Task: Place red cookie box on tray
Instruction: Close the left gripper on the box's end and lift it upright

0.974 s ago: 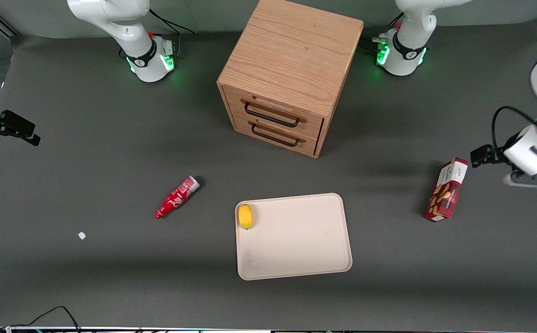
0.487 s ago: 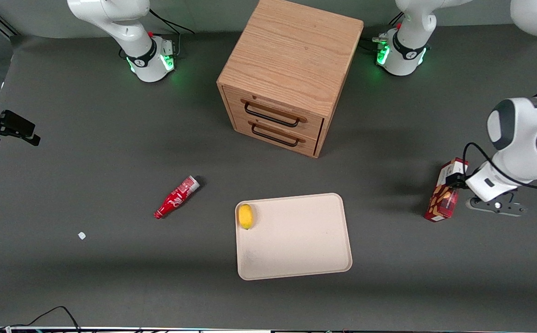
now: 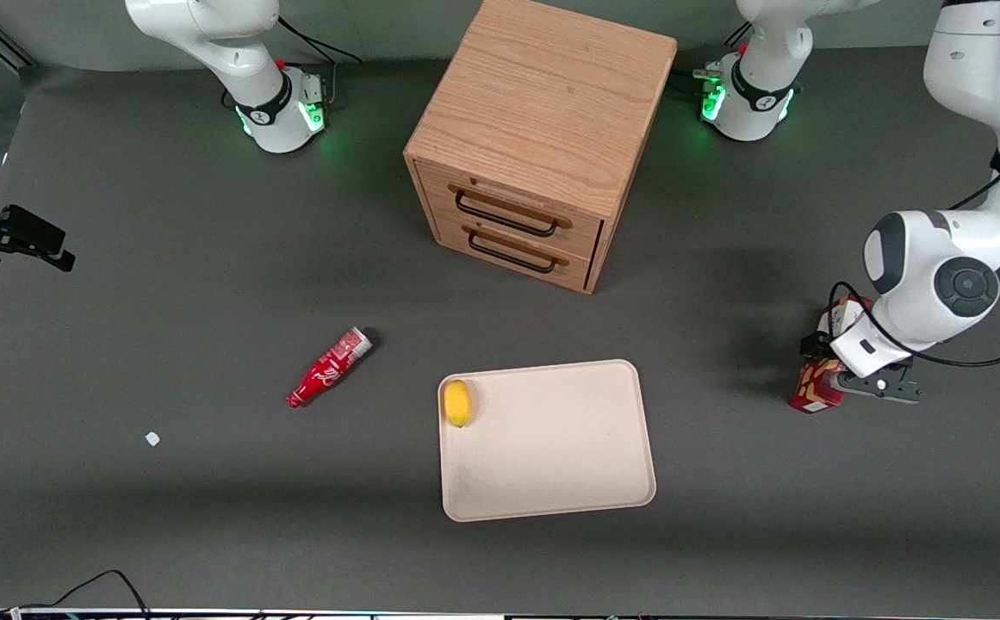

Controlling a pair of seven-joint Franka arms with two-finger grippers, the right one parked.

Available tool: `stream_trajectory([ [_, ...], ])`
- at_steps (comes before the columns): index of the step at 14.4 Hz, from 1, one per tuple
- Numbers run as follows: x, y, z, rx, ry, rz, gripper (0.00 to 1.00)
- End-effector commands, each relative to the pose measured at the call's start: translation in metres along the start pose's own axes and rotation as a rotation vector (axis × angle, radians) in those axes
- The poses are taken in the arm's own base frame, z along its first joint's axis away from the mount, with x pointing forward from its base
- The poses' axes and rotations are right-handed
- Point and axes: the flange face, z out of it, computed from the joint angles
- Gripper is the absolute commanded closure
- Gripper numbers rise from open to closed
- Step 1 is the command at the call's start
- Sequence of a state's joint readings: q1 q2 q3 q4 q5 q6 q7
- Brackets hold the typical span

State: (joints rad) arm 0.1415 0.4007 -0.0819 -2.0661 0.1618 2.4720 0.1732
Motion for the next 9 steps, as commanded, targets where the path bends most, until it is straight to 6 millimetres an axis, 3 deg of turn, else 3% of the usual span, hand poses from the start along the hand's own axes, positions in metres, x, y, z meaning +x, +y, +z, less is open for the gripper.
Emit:
stream_trajectory([
  [1, -0.0030, 0.0022, 0.0030, 0.006, -0.008, 0.061, 0.00],
  [3, -0.0037, 0.0010, 0.0072, 0.004, -0.011, 0.066, 0.00],
  [4, -0.0049, -0.0023, 0.0077, 0.006, -0.014, 0.060, 0.08],
  [6, -0.0053, -0.0022, 0.0088, 0.006, -0.018, 0.063, 0.39],
  [9, -0.0033, -0.0003, 0.0064, 0.007, -0.016, 0.071, 1.00],
])
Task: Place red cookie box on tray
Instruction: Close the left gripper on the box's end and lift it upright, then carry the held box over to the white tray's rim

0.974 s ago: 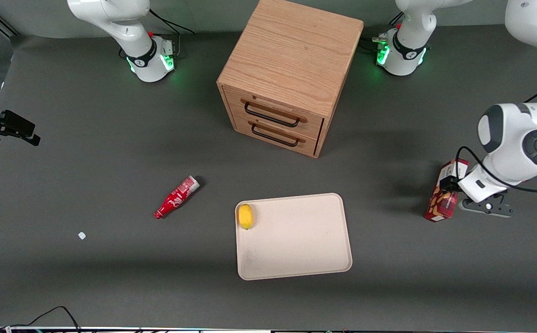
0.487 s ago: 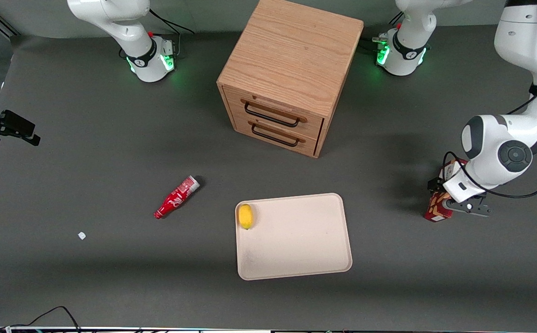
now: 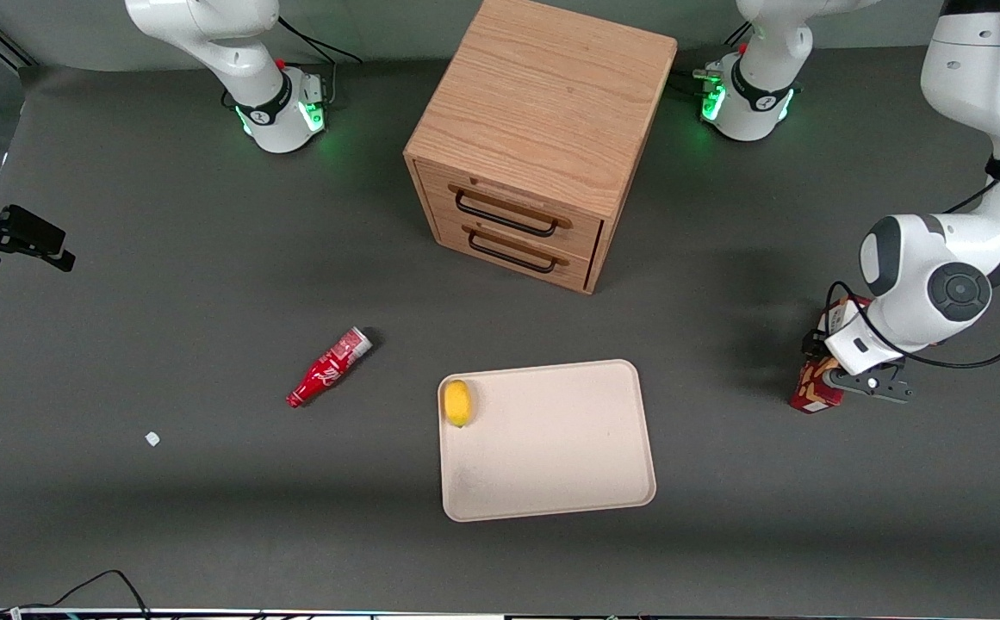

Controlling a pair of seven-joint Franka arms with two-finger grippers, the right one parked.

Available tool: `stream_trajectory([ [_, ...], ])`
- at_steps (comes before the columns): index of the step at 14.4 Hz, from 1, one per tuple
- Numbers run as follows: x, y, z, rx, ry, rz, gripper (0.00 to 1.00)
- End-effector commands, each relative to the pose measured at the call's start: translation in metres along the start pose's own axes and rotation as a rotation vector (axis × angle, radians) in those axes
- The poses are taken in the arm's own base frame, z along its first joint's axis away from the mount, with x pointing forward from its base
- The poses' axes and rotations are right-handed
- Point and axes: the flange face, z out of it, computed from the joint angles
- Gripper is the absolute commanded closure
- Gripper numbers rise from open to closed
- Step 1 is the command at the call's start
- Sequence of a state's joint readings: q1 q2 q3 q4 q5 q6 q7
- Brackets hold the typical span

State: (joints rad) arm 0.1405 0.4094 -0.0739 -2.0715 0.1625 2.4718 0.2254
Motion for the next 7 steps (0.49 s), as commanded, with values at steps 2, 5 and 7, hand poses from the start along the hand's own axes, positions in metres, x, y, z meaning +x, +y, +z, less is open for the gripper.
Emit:
stream_trajectory([
  [2, 0.0008, 0.0029, -0.0006, 0.008, -0.006, 0.023, 1.00],
  [5, 0.0016, 0.0031, -0.0018, 0.008, -0.013, 0.024, 1.00],
  [7, 0.0040, 0.0028, -0.0059, 0.011, -0.006, 0.023, 1.00],
])
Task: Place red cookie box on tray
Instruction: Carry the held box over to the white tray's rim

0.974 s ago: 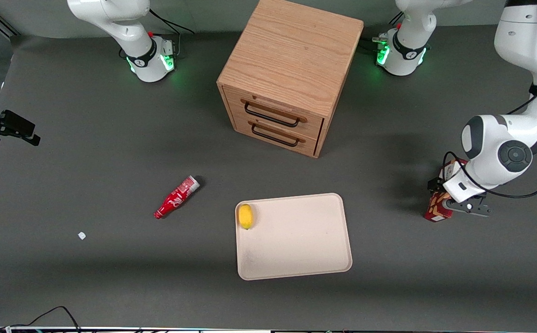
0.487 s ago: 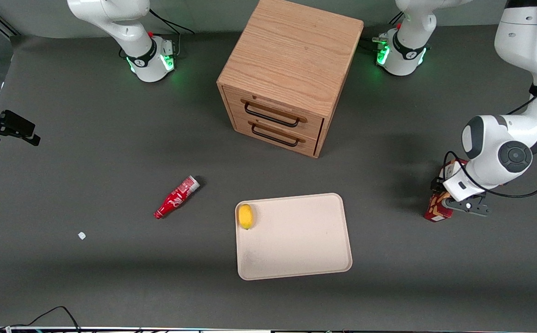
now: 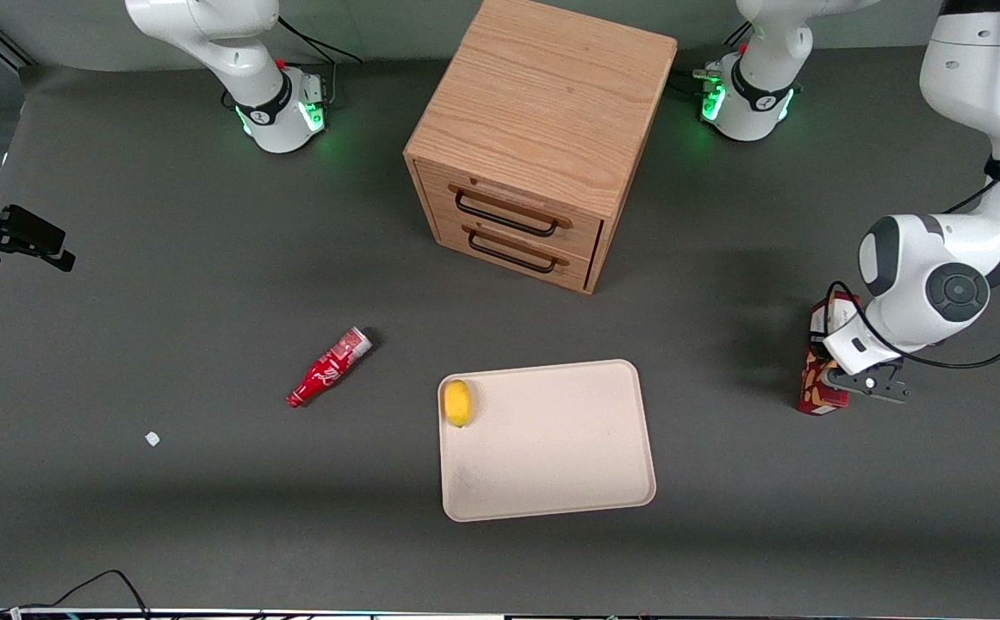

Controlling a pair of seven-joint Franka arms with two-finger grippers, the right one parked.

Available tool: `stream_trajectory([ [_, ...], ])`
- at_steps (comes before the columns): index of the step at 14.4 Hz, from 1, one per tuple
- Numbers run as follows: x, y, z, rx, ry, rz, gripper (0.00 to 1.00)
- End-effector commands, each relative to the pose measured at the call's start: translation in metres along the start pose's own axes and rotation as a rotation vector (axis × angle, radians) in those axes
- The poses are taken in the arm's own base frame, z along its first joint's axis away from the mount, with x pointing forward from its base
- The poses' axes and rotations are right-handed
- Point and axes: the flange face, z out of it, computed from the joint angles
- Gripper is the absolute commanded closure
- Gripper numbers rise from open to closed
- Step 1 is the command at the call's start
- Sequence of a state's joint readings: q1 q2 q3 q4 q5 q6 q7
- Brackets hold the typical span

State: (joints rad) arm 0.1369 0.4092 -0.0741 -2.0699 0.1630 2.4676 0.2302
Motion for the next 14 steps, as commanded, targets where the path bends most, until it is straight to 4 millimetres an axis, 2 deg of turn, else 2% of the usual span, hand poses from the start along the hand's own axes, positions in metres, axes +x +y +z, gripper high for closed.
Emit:
stream_trajectory([
  [1, 0.006, 0.002, -0.010, 0.010, -0.010, 0.014, 1.00],
  [2, 0.011, 0.000, -0.021, 0.008, -0.024, 0.012, 1.00],
  [4, 0.026, -0.003, -0.055, 0.010, -0.059, 0.012, 1.00],
  [8, 0.065, 0.012, -0.135, 0.012, -0.061, 0.033, 1.00],
  [11, 0.096, 0.040, -0.192, -0.097, -0.036, 0.008, 1.00],
  [14, 0.126, 0.079, -0.226, -0.169, -0.019, -0.043, 1.00],
])
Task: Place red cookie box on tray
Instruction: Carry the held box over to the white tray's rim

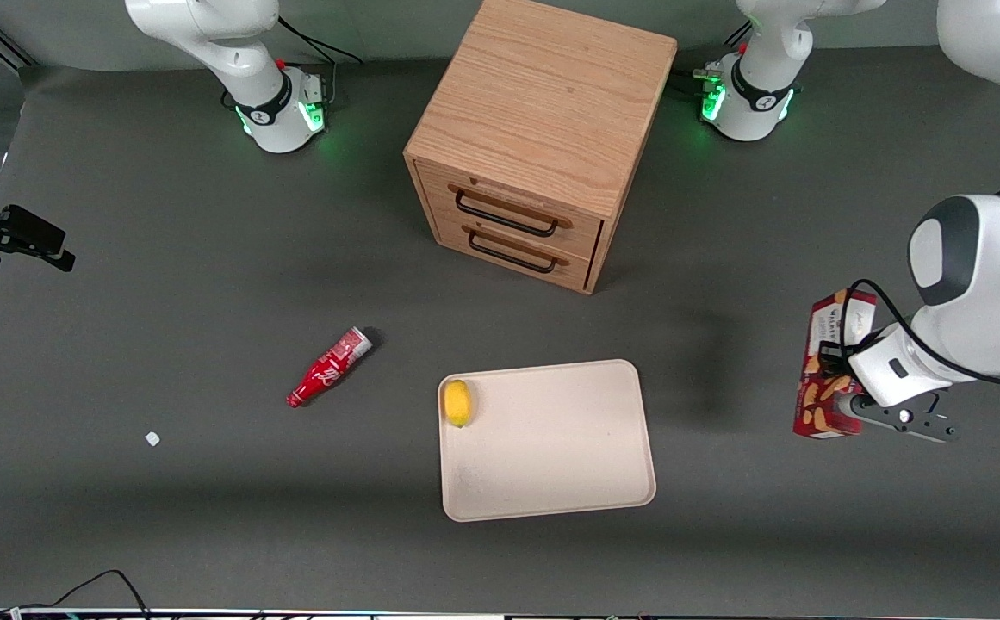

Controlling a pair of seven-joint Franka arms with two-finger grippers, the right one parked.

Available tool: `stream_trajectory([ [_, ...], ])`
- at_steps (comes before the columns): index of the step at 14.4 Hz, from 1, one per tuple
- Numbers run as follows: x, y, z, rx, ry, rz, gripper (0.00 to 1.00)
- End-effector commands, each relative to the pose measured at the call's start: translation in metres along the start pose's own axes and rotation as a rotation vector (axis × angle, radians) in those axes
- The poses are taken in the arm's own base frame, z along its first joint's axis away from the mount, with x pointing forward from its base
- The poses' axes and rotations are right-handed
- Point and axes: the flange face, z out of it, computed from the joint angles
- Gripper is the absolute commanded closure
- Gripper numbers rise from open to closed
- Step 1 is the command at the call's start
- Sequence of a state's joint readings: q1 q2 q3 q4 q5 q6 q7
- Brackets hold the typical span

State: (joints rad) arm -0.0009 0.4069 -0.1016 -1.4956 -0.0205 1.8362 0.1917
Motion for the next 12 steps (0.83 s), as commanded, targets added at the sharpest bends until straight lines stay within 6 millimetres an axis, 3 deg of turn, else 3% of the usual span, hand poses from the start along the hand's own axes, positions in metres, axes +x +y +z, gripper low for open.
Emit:
stream_trajectory([
  [1, 0.038, 0.043, -0.017, -0.039, 0.013, -0.053, 1.00],
  [3, 0.058, 0.073, -0.017, -0.060, 0.046, -0.095, 1.00],
  [7, 0.100, 0.132, 0.017, -0.120, 0.116, -0.256, 1.00],
  [12, 0.121, 0.195, 0.098, -0.050, 0.154, -0.353, 1.00],
])
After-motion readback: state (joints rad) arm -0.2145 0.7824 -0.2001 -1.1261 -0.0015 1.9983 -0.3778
